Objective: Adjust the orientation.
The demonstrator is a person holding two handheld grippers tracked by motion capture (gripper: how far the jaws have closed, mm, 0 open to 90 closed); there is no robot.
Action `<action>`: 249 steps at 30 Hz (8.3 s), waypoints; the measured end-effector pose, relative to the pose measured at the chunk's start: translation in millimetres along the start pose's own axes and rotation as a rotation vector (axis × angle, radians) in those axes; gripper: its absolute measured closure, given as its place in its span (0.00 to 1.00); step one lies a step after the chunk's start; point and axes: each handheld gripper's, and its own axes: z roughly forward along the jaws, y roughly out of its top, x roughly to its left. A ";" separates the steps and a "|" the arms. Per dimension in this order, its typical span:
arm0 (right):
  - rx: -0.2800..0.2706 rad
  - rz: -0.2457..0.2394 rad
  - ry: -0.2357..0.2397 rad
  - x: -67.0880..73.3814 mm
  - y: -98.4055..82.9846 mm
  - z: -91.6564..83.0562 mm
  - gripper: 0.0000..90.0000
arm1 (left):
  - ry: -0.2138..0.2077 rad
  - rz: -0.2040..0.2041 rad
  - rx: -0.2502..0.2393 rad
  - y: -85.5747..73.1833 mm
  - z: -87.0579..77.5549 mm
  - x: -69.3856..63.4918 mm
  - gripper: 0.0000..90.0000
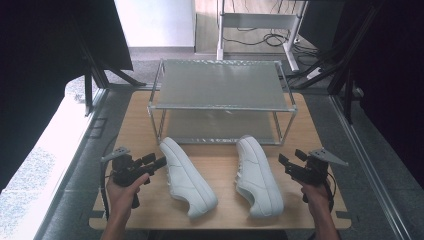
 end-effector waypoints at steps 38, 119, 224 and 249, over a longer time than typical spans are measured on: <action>-0.012 0.040 -0.009 -14.2 -6.6 -6.5 0.42 | 0.047 0.023 0.081 -7.4 4.4 3.1 1.00; 0.047 0.099 -0.013 -14.3 -17.1 -3.7 0.41 | -0.110 0.220 0.276 13.5 116.2 -97.9 1.00; 0.065 -0.078 0.115 31.3 6.0 -19.8 0.74 | 0.017 0.214 0.111 -3.4 29.2 -28.4 0.41; 0.318 -0.467 0.234 134.7 -20.5 12.5 1.00 | 0.001 0.191 0.195 -14.1 43.9 -28.5 0.37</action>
